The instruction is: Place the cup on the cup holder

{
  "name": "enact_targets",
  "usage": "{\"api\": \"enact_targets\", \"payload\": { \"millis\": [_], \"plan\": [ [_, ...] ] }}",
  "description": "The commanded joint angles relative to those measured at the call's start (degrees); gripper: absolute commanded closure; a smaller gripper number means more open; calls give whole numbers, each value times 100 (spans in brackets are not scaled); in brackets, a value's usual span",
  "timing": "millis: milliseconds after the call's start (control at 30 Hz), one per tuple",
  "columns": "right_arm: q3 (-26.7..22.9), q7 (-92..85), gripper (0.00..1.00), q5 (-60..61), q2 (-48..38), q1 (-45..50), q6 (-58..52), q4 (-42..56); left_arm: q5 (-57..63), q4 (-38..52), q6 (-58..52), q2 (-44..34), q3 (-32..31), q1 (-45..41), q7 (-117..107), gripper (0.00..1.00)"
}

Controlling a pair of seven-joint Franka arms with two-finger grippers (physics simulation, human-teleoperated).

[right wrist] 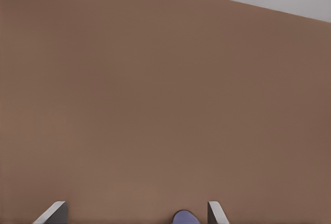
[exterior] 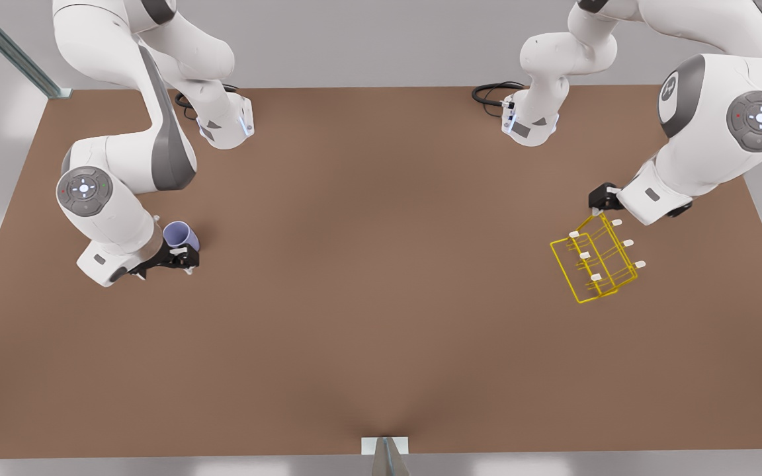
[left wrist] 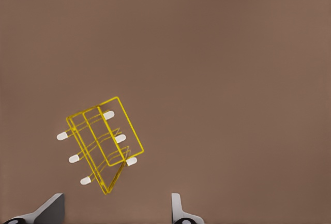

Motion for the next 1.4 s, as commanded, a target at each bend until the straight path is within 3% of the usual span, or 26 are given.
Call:
{"api": "enact_targets", "payload": {
  "millis": [0, 167, 233, 333, 400, 467, 533, 567, 767, 1367],
  "plan": [
    [2, 110, 0, 103, -6, -24, -6, 2, 3, 3, 92, -7, -4, 1, 343, 0],
    [11, 541, 0, 130, 424, 196, -612, -34, 12, 3, 74, -7, -4, 1, 352, 0],
    [2, 541, 0, -134, 881, -23, -279, -217, 12, 3, 57, -7, -4, 1, 352, 0],
    [99, 480, 0, -81, 504, -428, 337, -1167, 12, 3, 57, -7, -4, 1, 352, 0],
    [764, 287, 0, -64, -127, -1383, 1239, -2105, 12, -6, 31, -7, -4, 1, 352, 0],
    [2671, -56, 0, 182, -349, -3633, 1470, -2678, 12, -6, 13, -7, -4, 1, 360, 0],
    [3631, -65, 0, 182, -349, -4733, 1856, -3135, 12, -6, 4, -7, -4, 1, 360, 0],
    [3843, -65, 0, 182, -358, -4963, 2094, -3355, 12, -6, 4, -7, -4, 1, 360, 0],
    [3852, -91, 0, 165, -366, -5324, 3852, -4762, 12, -6, -22, -7, -4, 1, 352, 0],
    [4098, -83, 0, 182, -1104, -5438, 3633, -5360, 12, -6, -110, -7, -4, 1, 352, 0]
  ]
}}
